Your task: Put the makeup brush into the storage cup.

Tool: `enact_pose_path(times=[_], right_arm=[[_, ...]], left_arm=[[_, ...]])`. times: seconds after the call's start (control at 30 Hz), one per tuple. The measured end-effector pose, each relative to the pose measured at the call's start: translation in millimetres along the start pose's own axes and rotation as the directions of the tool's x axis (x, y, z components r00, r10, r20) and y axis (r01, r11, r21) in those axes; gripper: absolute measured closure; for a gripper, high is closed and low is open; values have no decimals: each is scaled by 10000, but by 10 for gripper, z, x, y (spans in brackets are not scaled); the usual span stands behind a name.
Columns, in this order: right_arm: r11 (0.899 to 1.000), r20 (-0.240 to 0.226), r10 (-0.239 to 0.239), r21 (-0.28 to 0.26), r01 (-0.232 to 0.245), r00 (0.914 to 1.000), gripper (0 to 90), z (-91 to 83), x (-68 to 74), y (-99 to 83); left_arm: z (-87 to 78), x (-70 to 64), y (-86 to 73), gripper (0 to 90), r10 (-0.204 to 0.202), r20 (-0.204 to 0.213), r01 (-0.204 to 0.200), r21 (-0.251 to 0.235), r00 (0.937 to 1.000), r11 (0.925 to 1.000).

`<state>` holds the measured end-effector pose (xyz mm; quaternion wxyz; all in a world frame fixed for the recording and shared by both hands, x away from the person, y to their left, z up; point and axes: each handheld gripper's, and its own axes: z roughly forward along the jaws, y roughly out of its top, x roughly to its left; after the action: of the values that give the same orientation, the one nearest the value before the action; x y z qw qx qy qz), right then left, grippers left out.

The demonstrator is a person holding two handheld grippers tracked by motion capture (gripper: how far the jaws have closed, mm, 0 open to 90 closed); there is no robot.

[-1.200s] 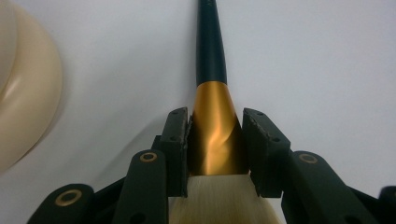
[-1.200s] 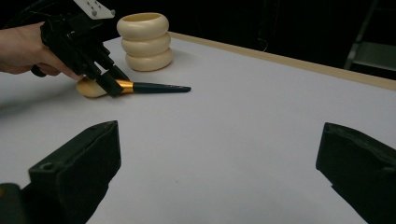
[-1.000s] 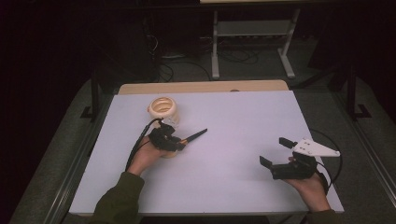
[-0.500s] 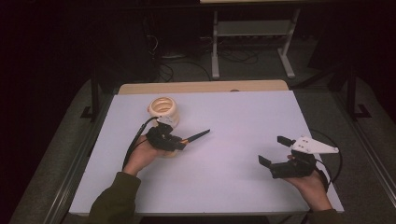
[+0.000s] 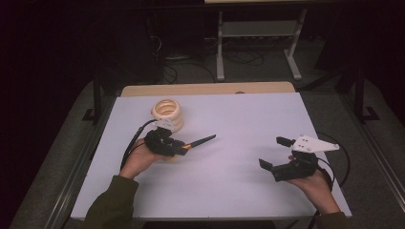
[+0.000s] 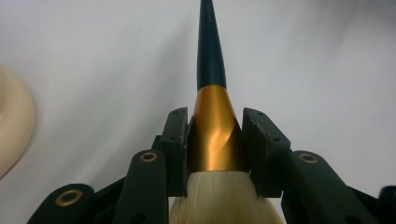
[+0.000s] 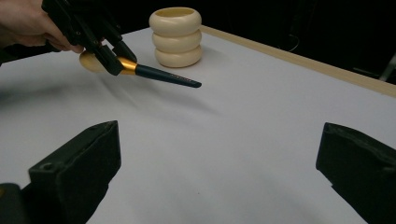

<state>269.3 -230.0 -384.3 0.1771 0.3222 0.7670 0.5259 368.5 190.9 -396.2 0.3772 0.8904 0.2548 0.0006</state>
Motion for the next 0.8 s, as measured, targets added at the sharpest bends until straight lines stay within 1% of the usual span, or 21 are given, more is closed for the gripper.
enact_pose_path(times=[0.03, 0.07, 0.13, 0.23, 0.33, 0.4, 0.43, 0.53, 0.57, 0.6, 0.67, 0.73, 0.77, 0.8], right_arm=[[10000, -137, -76, 29, 76, 9999, 0, 26, 1, 13], [10000, -137, -76, 29, 76, 9999, 0, 26, 1, 13], [9999, -305, -73, 124, 77, 9995, 0, 53, 11, 24], [9995, -486, -210, 218, 221, 9986, 0, 84, 30, 61], [9989, -794, -341, 293, 366, 9963, 0, 113, 42, 111], [9979, -1021, -421, 446, 469, 9939, 0, 133, 43, 143], [9969, -1134, -522, 525, 584, 9922, 0, 143, 42, 157], [9955, -1429, -567, 672, 668, 9881, 0, 180, 59, 196], [9947, -1496, -569, 761, 689, 9871, 0, 191, 66, 210], [9937, -1577, -675, 781, 806, 9852, 0, 208, 66, 223], [9929, -1823, -648, 864, 816, 9811, 0, 235, 76, 249], [9902, -2010, -729, 1026, 950, 9769, 0, 265, 93, 275], [9885, -2107, -778, 1109, 1029, 9744, 0, 277, 102, 287], [9873, -2183, -834, 1142, 1103, 9723, 0, 290, 112, 299]], left_arm=[[-12, 2, -3, 630, 116, 41, -116, 0, 9999, 9999], [-21, -4, -9, 630, 77, 98, -76, -79, 9999, 9999], [-40, -7, -16, 630, 115, 233, -111, -153, 9997, 9998], [-62, -24, -21, 630, 264, 361, -258, -157, 9990, 9995], [-84, -29, -25, 629, 530, 470, -526, -111, 9975, 9986], [-99, -40, -28, 629, 575, 510, -567, -172, 9970, 9982], [-105, -42, -28, 629, 626, 594, -619, -141, 9963, 9980], [-116, -64, -23, 630, 799, 743, -784, -229, 9940, 9967], [-121, -72, -20, 629, 891, 782, -876, -236, 9929, 9959], [-125, -86, -17, 629, 946, 873, -926, -270, 9917, 9953], [-135, -107, -12, 630, 1113, 969, -1088, -302, 9891, 9936], [-136, -133, -15, 629, 1151, 1152, -1115, -379, 9866, 9930], [-142, -135, -10, 629, 1312, 1208, -1287, -281, 9840, 9913], [-137, -155, -11, 629, 1304, 1282, -1272, -331, 9831, 9913]])
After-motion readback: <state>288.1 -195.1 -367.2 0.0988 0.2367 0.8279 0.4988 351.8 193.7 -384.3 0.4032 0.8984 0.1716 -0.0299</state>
